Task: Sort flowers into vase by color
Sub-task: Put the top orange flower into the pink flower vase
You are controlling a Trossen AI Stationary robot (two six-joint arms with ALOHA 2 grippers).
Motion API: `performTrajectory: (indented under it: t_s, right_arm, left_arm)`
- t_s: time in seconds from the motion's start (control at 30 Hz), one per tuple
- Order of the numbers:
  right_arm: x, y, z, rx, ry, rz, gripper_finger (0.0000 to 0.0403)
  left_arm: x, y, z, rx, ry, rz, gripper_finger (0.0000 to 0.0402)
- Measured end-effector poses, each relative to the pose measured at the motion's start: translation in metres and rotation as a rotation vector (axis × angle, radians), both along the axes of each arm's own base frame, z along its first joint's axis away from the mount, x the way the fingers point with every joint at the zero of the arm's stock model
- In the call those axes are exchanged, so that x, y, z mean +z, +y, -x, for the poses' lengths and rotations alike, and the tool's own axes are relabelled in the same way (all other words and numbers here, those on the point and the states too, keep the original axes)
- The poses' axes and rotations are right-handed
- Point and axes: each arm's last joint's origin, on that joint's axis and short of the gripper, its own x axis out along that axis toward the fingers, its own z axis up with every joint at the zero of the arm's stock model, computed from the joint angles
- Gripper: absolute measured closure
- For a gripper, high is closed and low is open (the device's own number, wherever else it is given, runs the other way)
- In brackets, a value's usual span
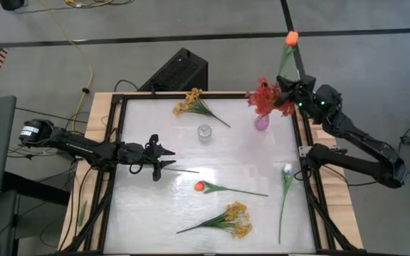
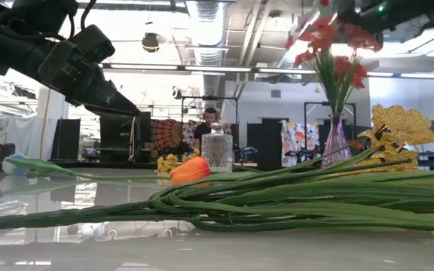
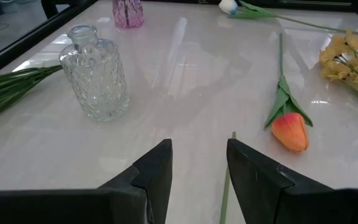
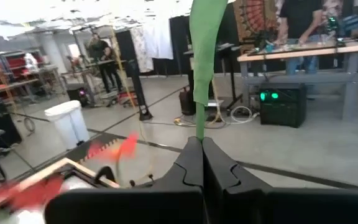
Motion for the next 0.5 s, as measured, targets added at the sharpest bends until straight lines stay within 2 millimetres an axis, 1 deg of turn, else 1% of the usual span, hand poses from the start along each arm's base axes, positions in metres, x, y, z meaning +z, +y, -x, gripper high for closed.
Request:
performTrajectory:
  t_s: [0.13,0.23,0.5]
  right_arm:
    - [-0.019,-0.002,-0.003,-0.034,0.003,0.013,0.0388]
    - [-0.026,-0.001,-0.006,-0.028,0.007,0.053,0.0388]
    - [-0.027,0.011,-0.013,0.054,0.099,0.16,0.0388]
  left_arm:
    - [0.0,0.0,0.0,0.001,0.0,0.001,0.0258]
    - [0.0,0.0,0.0,0.001,0.0,0.001,0.0258]
    - [0.0,0.0,0.0,-0.002,0.003,-0.006,0.0258]
